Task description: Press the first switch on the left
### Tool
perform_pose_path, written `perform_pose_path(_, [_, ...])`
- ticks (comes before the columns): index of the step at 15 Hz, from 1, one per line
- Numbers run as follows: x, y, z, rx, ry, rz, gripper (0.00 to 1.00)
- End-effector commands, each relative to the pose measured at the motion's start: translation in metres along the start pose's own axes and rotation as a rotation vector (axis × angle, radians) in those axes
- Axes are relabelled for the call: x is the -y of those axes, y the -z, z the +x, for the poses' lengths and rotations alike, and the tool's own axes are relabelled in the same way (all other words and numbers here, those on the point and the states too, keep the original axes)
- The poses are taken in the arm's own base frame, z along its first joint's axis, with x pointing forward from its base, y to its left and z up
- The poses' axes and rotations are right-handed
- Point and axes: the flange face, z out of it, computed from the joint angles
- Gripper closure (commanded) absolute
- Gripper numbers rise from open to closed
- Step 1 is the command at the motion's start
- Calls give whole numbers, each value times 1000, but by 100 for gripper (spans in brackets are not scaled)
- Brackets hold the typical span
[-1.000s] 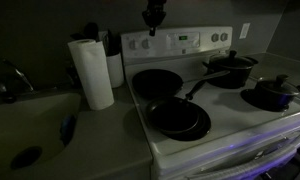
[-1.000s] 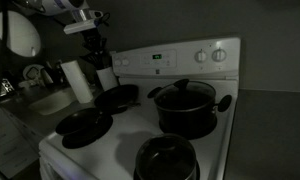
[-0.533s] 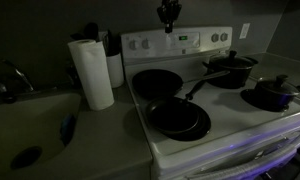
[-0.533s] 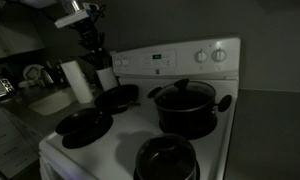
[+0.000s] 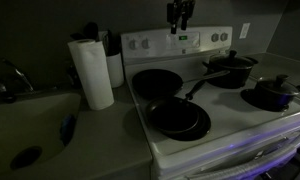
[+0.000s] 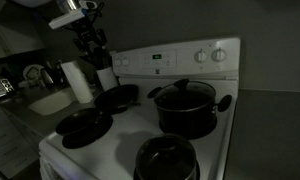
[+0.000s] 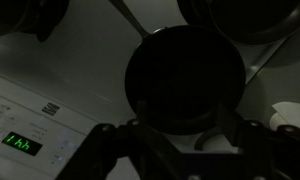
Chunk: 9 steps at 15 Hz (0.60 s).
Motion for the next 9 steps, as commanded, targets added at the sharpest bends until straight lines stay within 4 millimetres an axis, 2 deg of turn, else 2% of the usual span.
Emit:
perform_pose_path(1, [-7, -9, -34, -43, -48, 63, 1])
perform_pose_path(9, [-14, -22, -64, -149, -149, 145, 0])
